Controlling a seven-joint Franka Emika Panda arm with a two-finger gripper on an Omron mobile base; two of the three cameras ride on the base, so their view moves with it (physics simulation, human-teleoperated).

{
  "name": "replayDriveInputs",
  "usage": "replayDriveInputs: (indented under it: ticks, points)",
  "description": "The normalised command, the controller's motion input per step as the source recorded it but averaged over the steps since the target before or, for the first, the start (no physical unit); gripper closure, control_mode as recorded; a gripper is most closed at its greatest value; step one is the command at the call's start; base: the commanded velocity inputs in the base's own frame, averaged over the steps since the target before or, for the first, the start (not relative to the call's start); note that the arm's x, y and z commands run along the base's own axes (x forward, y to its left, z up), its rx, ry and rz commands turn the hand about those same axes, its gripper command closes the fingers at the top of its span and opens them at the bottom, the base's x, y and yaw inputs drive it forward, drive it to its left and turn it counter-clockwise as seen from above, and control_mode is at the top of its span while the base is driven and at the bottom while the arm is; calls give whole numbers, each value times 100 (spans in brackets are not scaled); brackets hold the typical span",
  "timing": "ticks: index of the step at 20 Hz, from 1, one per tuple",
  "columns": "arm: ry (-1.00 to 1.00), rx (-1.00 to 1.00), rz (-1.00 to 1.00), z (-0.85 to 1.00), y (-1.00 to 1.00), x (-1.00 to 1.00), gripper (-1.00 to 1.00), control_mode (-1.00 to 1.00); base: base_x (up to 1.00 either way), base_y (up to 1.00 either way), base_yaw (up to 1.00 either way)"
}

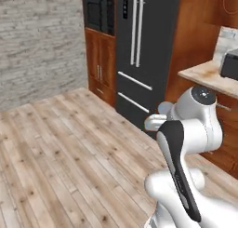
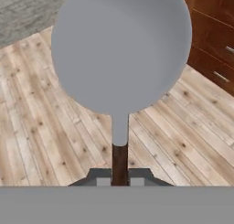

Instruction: Take the fork and place it on the left side of the plate. Then take the spoon and place it on the right side of the plate. Make sure they're directly next to the plate.

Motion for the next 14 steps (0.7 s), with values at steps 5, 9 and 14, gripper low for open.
replayDriveInputs:
  ticks: [5, 9, 14]
  points:
    - [0, 0, 0, 0, 0, 0, 100, 100, 54, 23, 46]
    - [0, 0, 0, 0, 0, 0, 100, 100, 68, 6, 47]
    - [0, 0, 0, 0, 0, 0, 100, 100, 56, 13, 50]
